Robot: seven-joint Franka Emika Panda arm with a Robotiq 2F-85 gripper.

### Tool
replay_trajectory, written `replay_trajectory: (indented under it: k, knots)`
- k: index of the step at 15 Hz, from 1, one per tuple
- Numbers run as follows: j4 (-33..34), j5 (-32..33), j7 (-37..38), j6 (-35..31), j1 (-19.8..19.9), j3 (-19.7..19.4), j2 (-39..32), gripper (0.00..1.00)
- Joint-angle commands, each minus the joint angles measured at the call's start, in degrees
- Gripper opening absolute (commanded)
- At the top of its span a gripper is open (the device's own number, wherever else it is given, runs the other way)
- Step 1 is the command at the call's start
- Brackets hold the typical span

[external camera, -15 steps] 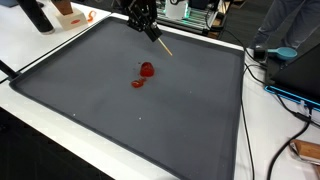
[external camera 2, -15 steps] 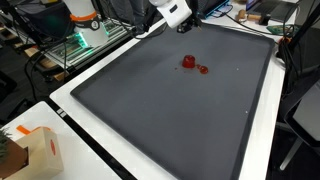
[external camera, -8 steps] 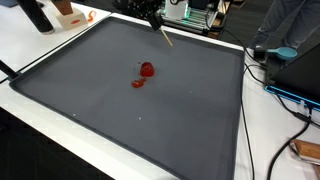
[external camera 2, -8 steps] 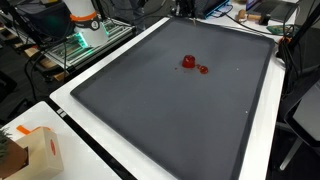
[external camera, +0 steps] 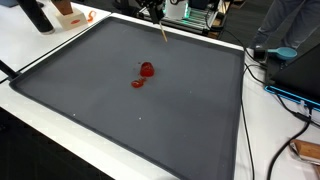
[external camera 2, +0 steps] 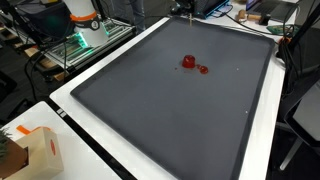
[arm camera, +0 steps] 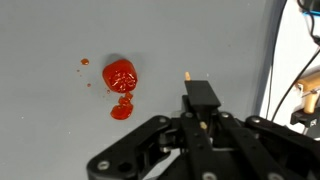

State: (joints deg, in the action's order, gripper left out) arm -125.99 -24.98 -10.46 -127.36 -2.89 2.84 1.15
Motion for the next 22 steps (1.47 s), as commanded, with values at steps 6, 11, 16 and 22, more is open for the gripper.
replay_trajectory:
  k: [6,11,16,22]
  knots:
    - [0.09,14.44,12.03,0.13,-1.31,1.64,1.79,0.03]
    - [0.21,12.87,10.77,-1.25,-1.3,1.5,1.04,0.13]
    - [0.21,12.87,10.77,-1.22,-1.3,1.5,1.04,0.13]
    - [-0.1,22.91,24.69,-6.04,-1.61,2.64,-0.57,0.03]
